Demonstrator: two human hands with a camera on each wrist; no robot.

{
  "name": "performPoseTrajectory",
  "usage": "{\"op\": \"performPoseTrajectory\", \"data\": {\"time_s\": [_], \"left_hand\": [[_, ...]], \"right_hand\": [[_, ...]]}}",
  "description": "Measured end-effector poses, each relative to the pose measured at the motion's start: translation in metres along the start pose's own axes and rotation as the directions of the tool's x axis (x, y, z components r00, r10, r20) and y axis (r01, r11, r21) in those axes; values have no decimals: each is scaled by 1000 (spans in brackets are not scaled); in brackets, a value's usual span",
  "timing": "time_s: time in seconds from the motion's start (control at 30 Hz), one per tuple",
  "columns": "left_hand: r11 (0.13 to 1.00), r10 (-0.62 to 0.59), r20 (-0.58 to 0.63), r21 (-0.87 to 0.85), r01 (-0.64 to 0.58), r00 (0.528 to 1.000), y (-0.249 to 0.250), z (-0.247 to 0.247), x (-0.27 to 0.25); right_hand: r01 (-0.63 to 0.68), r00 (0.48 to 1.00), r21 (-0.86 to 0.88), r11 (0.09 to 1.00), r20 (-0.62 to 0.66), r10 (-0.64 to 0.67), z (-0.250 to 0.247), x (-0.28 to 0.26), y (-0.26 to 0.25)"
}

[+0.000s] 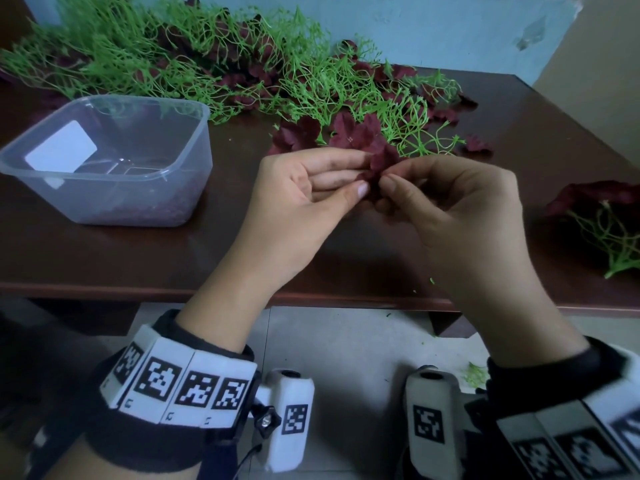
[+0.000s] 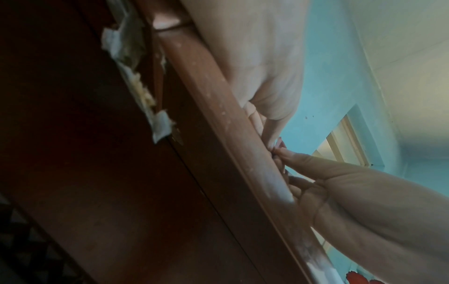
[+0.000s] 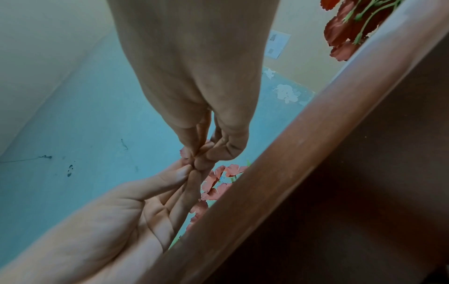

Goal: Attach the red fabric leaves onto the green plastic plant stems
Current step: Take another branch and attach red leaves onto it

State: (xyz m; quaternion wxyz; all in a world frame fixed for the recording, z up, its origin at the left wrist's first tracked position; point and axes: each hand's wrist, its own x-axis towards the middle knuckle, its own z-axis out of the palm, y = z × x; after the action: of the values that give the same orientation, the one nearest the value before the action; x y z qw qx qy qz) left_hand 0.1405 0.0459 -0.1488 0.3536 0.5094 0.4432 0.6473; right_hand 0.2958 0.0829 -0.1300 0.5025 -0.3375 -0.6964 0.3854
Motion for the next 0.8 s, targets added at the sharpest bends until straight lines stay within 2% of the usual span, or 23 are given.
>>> {"op": "performPoseTrajectory", "data": {"time_s": [0.07,0.23,0.37,0.53,0.8], "left_hand": [[1000,17,17,11,-17,1000,2,1,-1],[999,42,40,22,-43,998,2,0,-2],[998,55,9,26,-55,998,2,0,-1],[989,133,1,64,-132,991,-3,-1,2],[993,89,4,84,-89,996,-3,-2,1]], "right_hand": [[16,1000,-33,999,6,-16,0,0,0],[18,998,20,1000,-55,-17,-1,-3,-2],[19,997,19,1000,-80,-17,-2,-2,-2],[-18,998,34,999,-56,20,-4,-1,-4],[-64,997,118,991,-34,69,-4,-2,-7]]}}
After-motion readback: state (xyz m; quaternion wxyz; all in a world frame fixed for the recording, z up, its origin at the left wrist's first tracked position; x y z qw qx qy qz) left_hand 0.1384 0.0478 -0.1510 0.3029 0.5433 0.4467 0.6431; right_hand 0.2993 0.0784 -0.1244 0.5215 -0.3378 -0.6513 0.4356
